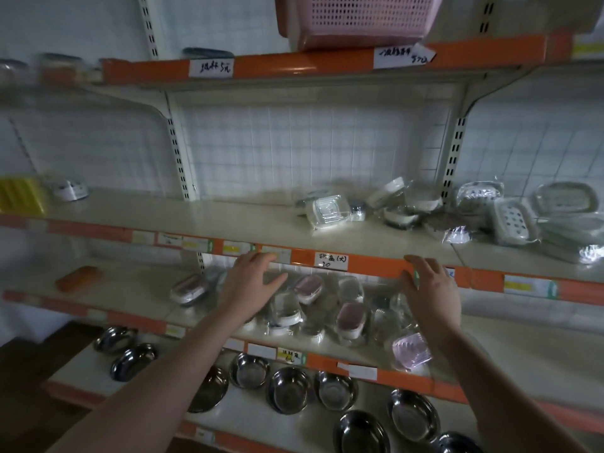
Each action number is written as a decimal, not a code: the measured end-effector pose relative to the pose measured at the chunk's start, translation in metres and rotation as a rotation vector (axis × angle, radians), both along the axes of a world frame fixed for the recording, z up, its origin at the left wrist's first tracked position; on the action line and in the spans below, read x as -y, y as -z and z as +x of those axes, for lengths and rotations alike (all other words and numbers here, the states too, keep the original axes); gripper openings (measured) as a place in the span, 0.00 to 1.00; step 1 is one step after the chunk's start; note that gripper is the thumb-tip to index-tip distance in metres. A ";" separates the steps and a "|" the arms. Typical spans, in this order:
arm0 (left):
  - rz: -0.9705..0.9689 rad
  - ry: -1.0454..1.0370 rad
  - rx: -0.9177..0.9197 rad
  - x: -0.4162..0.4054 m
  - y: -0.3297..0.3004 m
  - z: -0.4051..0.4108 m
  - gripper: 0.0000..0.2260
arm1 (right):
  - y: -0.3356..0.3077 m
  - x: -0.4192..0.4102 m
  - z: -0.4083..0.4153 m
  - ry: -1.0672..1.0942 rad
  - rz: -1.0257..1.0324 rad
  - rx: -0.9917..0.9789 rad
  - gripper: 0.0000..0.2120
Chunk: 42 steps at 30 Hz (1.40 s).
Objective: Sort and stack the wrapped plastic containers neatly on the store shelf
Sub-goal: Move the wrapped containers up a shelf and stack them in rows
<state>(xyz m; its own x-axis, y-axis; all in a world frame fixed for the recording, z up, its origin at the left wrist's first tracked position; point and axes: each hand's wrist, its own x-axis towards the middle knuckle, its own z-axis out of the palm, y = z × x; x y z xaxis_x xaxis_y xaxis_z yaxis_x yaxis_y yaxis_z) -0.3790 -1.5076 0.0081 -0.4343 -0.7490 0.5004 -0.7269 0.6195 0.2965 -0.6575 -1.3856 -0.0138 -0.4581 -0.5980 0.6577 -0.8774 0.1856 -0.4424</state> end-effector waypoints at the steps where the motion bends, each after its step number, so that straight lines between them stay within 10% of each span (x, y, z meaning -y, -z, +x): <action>1: -0.009 -0.002 0.007 0.006 -0.003 -0.003 0.20 | -0.002 0.005 -0.003 0.005 -0.004 -0.003 0.14; 37: -0.260 0.073 0.474 0.263 -0.004 -0.215 0.51 | 0.004 0.207 -0.110 0.149 0.104 -0.046 0.15; 42: -0.246 0.163 0.339 0.275 0.002 -0.201 0.42 | 0.006 0.218 -0.098 0.178 0.126 -0.048 0.14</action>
